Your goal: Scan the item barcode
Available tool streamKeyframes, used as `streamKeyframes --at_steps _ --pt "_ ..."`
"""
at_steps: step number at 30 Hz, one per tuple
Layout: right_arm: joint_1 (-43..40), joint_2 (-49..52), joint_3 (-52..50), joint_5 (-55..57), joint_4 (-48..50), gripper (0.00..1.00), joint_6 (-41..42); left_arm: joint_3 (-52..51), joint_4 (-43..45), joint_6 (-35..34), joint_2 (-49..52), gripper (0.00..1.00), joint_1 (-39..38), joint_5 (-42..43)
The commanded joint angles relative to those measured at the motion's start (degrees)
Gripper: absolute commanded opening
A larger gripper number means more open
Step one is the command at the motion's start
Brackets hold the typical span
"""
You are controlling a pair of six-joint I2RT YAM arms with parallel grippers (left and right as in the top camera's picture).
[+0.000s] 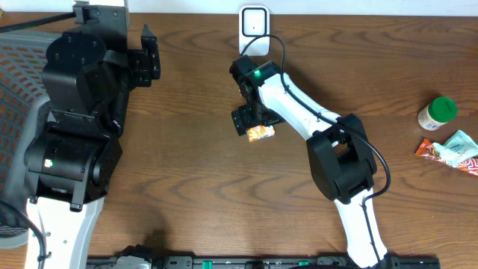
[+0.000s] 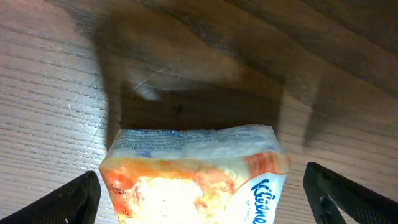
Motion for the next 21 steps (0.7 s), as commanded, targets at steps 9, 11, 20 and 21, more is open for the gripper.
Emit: streamKeyframes --at_steps 9,11,20,21 --pt "0.4 4.8 -0.3 0.9 -0.1 0.83 -0.7 -0.7 0.0 -0.9 -0.7 0.82 0.2 0.7" --pt "0.4 4.8 -0.2 0.9 -0.2 0.71 -0.7 -0.7 0.0 -0.9 -0.7 0.82 0.2 0.7" --pt "-1.2 4.3 6.7 -0.6 -7.5 0.63 -0.7 -0.7 -0.3 -0.9 -0.7 0.82 0.2 0.7" --pt "-1.6 4.3 8.2 -1.7 -8.8 0.63 -0.7 -0.7 -0.3 -0.9 -0.7 0.82 0.2 0.7"
